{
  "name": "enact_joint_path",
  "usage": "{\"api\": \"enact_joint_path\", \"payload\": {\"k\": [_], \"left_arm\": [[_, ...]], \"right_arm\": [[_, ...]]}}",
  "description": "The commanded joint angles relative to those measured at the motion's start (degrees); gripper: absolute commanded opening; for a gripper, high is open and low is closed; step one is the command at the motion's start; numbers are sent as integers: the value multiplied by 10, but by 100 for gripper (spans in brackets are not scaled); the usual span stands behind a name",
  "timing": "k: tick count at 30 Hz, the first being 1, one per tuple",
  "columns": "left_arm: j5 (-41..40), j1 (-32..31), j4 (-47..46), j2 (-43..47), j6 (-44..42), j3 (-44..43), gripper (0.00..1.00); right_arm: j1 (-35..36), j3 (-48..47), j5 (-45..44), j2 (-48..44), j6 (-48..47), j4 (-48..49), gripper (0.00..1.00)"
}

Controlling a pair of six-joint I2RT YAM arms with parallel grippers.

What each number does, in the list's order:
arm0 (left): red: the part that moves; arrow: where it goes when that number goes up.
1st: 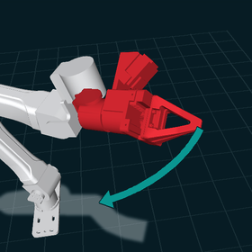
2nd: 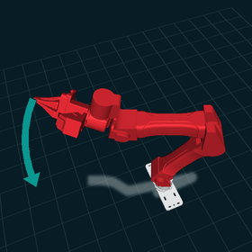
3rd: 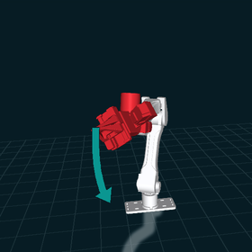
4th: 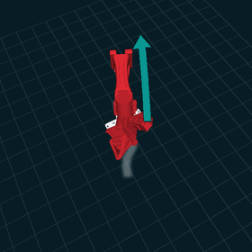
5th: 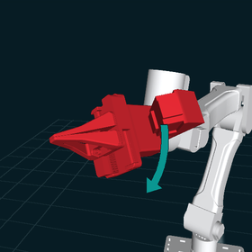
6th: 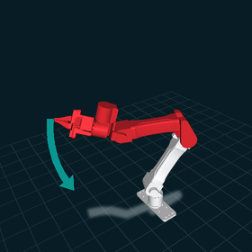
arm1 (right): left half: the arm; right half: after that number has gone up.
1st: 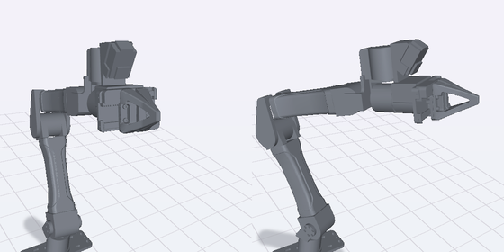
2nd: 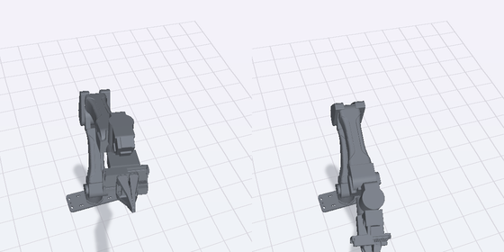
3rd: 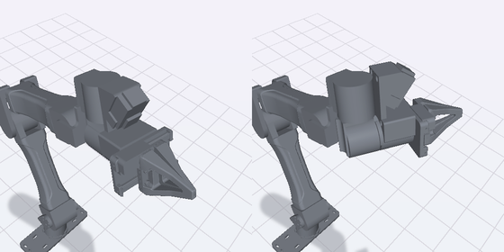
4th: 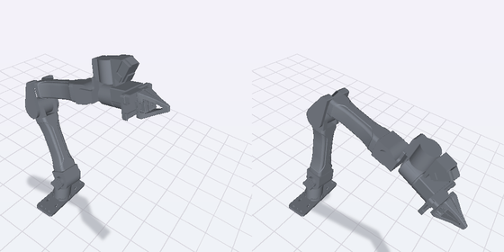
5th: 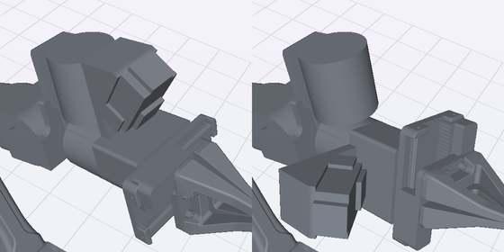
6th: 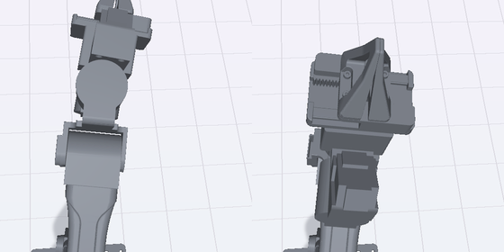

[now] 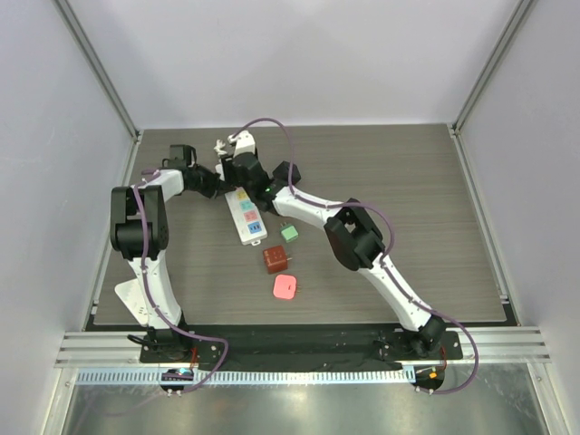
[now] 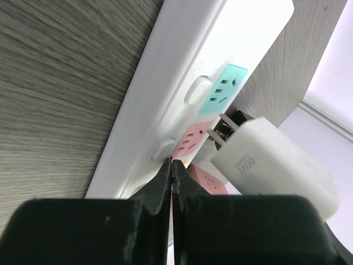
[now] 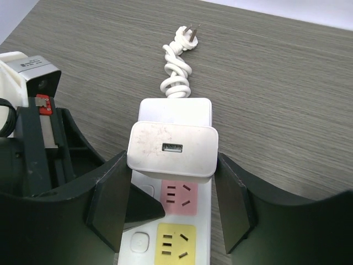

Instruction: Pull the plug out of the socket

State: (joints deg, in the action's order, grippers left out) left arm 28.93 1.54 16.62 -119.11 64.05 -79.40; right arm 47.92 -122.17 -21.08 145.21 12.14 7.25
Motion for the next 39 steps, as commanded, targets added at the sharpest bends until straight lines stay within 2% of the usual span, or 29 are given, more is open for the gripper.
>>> {"api": "enact_joint_path", "payload": {"k": [1, 12, 19, 22, 24, 25, 26, 29, 34, 39], "left_arm": [[-70, 2, 69, -17, -28, 12, 0], [-66, 1, 68, -17, -30, 12, 0], [-63, 1, 66, -12, -27, 13, 0], [-62, 0, 65, -9, -26, 14, 0], [-59, 0, 64, -7, -25, 14, 0], [-58, 1, 63, -8, -25, 14, 0], [-58, 0, 63, -7, -25, 15, 0], [-56, 0, 62, -4, -24, 16, 0], [-54, 0, 57, 0, -28, 15, 0], [-47, 1, 36, 4, -34, 18, 0]], "right_arm": [[-5, 11, -42, -75, -25, 47, 1], [-57, 77, -27, -145, 53, 45, 1], [-112, 122, -1, -211, 76, -21, 1], [-144, 98, 14, -224, 81, -99, 1], [-161, 54, 23, -211, 71, -217, 1], [-174, -4, 31, -203, 66, -263, 1], [-183, -32, 36, -194, 54, -348, 1], [-208, -102, 44, -175, 40, -465, 1], [-237, -39, 72, -225, 17, -486, 1], [-273, -24, 178, -203, 14, -504, 1]]}}
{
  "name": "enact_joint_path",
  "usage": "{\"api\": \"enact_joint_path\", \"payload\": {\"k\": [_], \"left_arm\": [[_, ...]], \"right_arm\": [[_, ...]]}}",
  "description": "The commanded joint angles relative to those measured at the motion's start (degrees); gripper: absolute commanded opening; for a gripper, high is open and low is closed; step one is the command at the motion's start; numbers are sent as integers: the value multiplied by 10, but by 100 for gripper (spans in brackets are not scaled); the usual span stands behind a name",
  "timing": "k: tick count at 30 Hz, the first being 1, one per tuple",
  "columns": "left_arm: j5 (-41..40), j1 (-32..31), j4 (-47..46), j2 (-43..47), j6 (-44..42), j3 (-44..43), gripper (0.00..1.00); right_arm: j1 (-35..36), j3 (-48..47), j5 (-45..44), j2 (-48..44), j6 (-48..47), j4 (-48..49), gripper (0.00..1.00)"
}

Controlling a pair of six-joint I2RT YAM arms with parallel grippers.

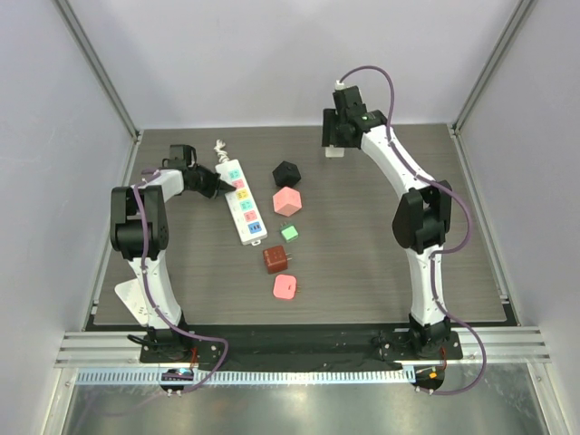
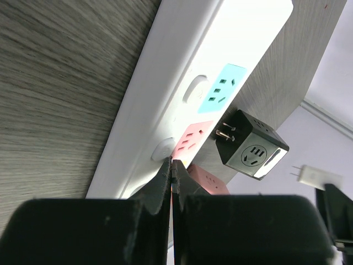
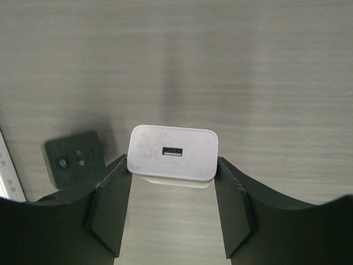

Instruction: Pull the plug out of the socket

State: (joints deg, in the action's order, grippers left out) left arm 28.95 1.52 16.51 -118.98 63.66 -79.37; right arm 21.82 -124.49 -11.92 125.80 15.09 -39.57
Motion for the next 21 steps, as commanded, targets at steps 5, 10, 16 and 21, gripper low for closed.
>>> {"api": "enact_joint_path", "payload": {"k": [5, 10, 16, 21], "left_arm": [[-41, 2, 19, 12, -43, 19, 0], [-33, 1, 2, 23, -49, 25, 0], [-22, 1, -17, 25, -48, 32, 0], [-13, 0, -38, 32, -48, 41, 4]], "right_arm": [[-13, -37, 112, 46, -35, -79, 1], [-14, -52, 150, 73, -46, -96, 1], [-14, -87, 151, 114, -43, -114, 3], [-14, -105, 166, 134, -39, -113, 11]]}}
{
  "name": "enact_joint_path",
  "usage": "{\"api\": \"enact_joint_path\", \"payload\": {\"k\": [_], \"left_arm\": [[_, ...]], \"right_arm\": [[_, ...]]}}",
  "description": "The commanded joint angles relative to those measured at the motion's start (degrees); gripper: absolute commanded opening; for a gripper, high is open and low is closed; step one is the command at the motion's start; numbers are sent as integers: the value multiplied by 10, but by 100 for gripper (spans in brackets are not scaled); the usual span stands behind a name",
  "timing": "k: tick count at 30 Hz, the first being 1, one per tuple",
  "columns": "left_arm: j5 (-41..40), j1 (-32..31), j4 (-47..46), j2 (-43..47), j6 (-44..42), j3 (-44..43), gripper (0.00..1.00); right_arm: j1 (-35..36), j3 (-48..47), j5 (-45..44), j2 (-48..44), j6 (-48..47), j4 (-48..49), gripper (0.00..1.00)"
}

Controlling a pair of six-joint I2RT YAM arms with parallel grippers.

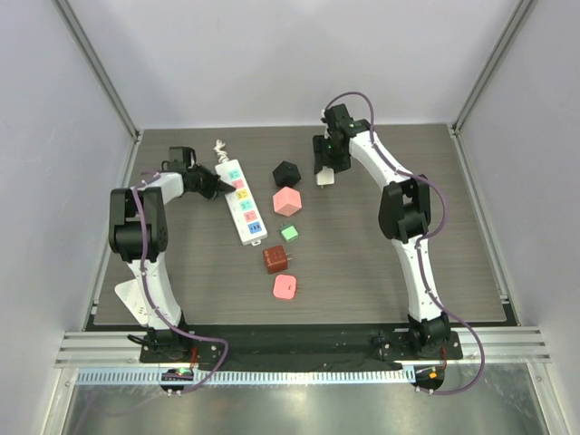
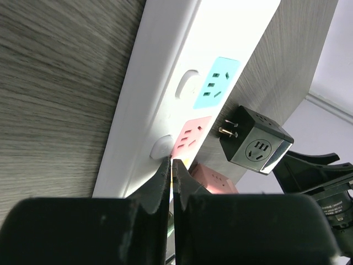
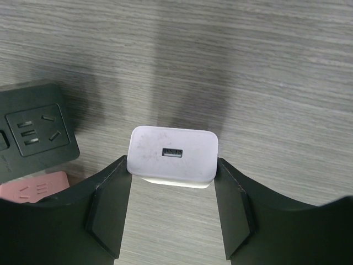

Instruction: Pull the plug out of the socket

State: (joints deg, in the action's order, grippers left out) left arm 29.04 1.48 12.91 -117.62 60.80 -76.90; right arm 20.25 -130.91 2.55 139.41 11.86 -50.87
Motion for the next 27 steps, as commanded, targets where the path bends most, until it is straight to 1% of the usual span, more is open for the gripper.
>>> {"api": "enact_joint_path", "payload": {"k": [1, 2, 4, 5, 6, 7, 8, 9, 10, 11, 12, 13, 14, 15, 16, 17, 18, 19, 20, 22, 24, 25, 26, 27], "left_arm": [[-11, 0, -9, 21, -20, 19, 5], [-3, -1, -28, 27, -20, 23, 6], [1, -2, -44, 36, -23, 32, 11], [1, -3, -55, 45, -24, 36, 15], [0, -4, -60, 49, -27, 38, 22], [0, -5, -63, 54, -30, 40, 25], [-1, -5, -67, 58, -36, 41, 29], [-4, -6, -68, 66, -39, 42, 35], [-4, -7, -69, 70, -43, 42, 38], [-5, -8, -70, 73, -50, 42, 41], [-6, -8, -71, 79, -53, 41, 46], [-8, -9, -70, 83, -58, 41, 48], [-10, -9, -71, 85, -62, 40, 51], [-11, -9, -70, 89, -69, 40, 54], [-15, -9, -69, 94, -73, 39, 56], [-17, -9, -67, 97, -77, 35, 58], [-19, -9, -64, 100, -88, 33, 64], [-28, -27, -58, 105, -94, 28, 66], [-35, -29, -39, 107, -102, 23, 68], [-56, -38, -16, 113, -127, 5, 72], [-116, -52, 49, 123, -158, -20, 75], [-116, -58, 49, 123, -171, -29, 76], [-155, -65, 88, 127, -182, -43, 78], [-176, -73, 110, 129, -193, -54, 80]], "right_arm": [[2, -43, 24, 6, -8, 0, 13], [1, -47, 27, 9, -5, -1, 15], [1, -52, 28, 14, -3, -1, 18], [1, -54, 29, 17, -3, 1, 20], [1, -55, 30, 18, -3, 1, 21], [1, -55, 30, 19, -3, 1, 23], [1, -55, 31, 21, -5, 3, 28], [1, -55, 32, 24, -6, 4, 31], [1, -55, 32, 25, -5, 3, 33], [1, -56, 32, 26, -6, 3, 40], [1, -57, 32, 30, -9, 3, 42], [1, -58, 33, 31, -10, 4, 45], [1, -58, 33, 31, -10, 3, 51], [1, -59, 32, 31, -10, 4, 53], [1, -58, 33, 31, -10, 6, 59], [1, -58, 34, 30, -10, 6, 61], [1, -58, 35, 30, -11, 8, 63], [1, -58, 35, 31, -11, 9, 64], [1, -57, 34, 31, -12, 10, 68], [1, -58, 34, 31, -13, 9, 71], [1, -56, 34, 28, -17, 14, 78], [1, -56, 35, 28, -16, 14, 78], [1, -55, 36, 29, -17, 15, 80], [1, -57, 39, 28, -17, 14, 81]]}}
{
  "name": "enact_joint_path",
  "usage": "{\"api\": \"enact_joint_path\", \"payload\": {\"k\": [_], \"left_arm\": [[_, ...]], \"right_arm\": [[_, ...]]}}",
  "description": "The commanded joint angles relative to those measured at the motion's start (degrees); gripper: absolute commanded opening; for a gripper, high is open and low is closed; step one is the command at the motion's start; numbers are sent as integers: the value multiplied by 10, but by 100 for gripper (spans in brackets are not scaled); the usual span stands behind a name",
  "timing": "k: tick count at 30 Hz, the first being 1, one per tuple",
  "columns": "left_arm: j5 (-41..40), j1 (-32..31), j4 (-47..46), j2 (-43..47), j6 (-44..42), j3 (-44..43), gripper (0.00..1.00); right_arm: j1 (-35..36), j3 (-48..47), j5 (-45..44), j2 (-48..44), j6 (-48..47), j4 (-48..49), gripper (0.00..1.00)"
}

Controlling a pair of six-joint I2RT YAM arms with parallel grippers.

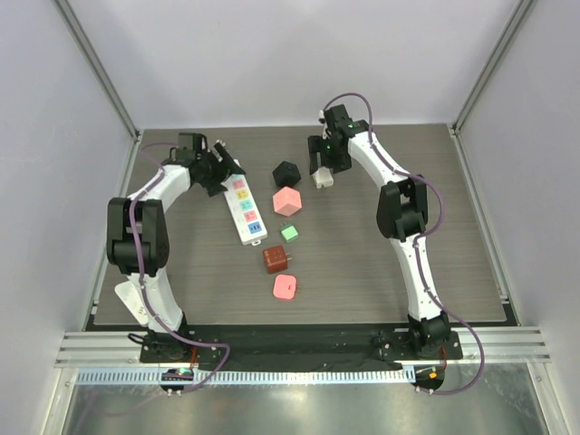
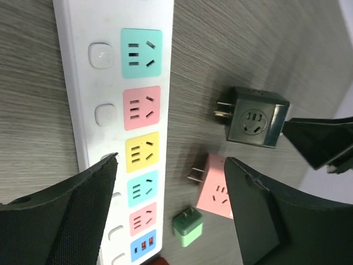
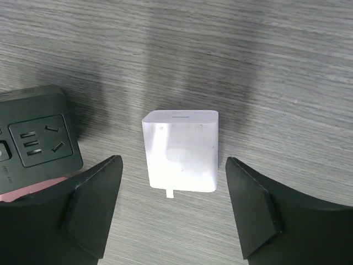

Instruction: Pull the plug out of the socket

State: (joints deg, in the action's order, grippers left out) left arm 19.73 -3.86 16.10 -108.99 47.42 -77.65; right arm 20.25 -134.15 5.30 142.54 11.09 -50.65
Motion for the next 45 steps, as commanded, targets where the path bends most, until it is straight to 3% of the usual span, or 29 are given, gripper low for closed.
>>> {"api": "enact_joint_path", "payload": {"k": [1, 6, 10, 16, 20, 21, 27, 45], "left_arm": [[-105, -38, 99, 40, -88, -76, 80], [-296, -110, 215, 37, -115, -110, 84], [-324, -131, 276, 19, -74, -131, 85], [-385, -173, 288, 7, -53, -134, 88], [-405, -188, 307, -15, -47, -147, 90], [-406, -193, 307, -18, -48, -145, 94], [-404, -203, 291, -30, -44, -130, 95], [-391, -203, 257, -70, -65, -102, 95]], "right_arm": [[2, -23, 12, -4, -11, 12, 82], [1, 3, -6, -61, -25, 24, 91], [-12, 86, 12, -118, -28, 77, 94], [-47, 147, 11, -155, -53, 89, 96], [-85, 185, 29, -175, -64, 95, 97], [-90, 205, 31, -180, -67, 99, 98], [-123, 266, 59, -220, -66, 136, 98], [-159, 313, 73, -244, -78, 162, 100]]}}
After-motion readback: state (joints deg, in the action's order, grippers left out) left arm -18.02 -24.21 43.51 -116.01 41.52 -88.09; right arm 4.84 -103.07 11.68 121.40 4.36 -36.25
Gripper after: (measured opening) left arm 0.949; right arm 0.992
